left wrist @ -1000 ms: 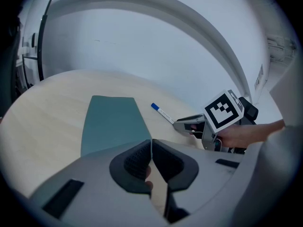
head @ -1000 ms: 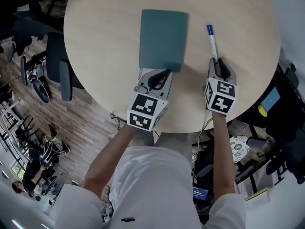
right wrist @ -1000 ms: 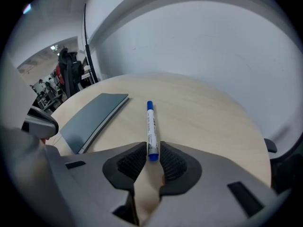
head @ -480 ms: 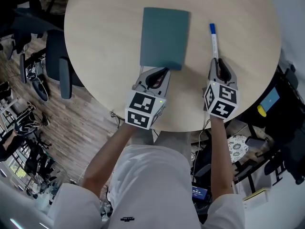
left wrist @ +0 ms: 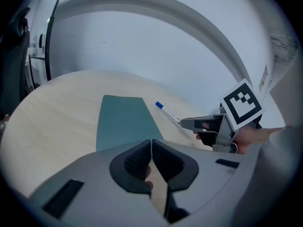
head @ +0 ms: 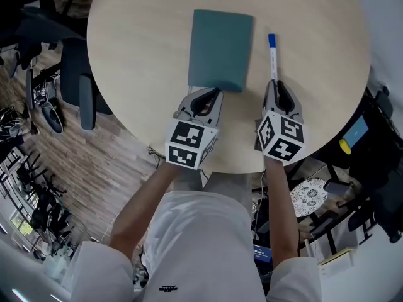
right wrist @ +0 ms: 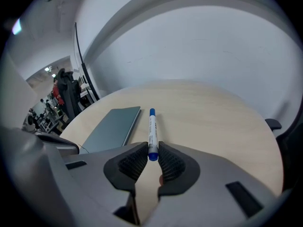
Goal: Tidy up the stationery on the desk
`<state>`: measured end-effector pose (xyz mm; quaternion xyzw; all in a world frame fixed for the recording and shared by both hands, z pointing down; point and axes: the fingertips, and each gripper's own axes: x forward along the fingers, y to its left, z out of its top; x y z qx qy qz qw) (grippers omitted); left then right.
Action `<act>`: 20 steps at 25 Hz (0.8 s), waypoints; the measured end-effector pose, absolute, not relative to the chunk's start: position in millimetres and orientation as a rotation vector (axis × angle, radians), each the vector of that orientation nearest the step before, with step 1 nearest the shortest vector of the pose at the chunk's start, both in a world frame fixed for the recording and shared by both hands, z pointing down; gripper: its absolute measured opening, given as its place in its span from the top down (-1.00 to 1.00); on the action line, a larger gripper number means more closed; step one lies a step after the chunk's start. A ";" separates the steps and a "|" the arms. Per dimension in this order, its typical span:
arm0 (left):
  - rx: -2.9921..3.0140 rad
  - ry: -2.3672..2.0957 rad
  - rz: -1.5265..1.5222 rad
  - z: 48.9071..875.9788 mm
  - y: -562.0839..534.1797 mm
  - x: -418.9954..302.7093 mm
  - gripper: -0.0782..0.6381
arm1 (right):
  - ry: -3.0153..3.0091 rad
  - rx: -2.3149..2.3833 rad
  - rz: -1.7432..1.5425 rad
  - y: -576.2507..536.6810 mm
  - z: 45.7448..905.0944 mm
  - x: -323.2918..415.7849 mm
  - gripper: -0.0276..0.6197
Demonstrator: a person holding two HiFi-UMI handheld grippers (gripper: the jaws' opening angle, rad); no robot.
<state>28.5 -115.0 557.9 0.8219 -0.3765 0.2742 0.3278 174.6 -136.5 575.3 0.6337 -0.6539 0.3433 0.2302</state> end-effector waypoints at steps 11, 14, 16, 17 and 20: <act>2.110 -1.025 0.706 563.8 -124.8 0.9 0.70 | -1.767 1.781 1.116 -143.5 587.2 132.9 0.64; 2.101 -1.021 0.705 568.7 -125.3 -3.5 0.70 | -1.763 1.773 1.128 -144.4 592.6 125.5 0.64; 2.099 -1.017 0.701 568.7 -126.0 -7.1 0.70 | -1.767 1.765 1.131 -145.4 593.6 119.5 0.64; 2.099 -1.016 0.699 568.4 -126.1 -8.7 0.70 | -1.775 1.753 1.135 -146.0 594.5 115.5 0.64; 2.097 -1.010 0.699 570.0 -126.2 -12.6 0.70 | -1.797 1.700 1.159 -148.2 599.9 103.7 0.64</act>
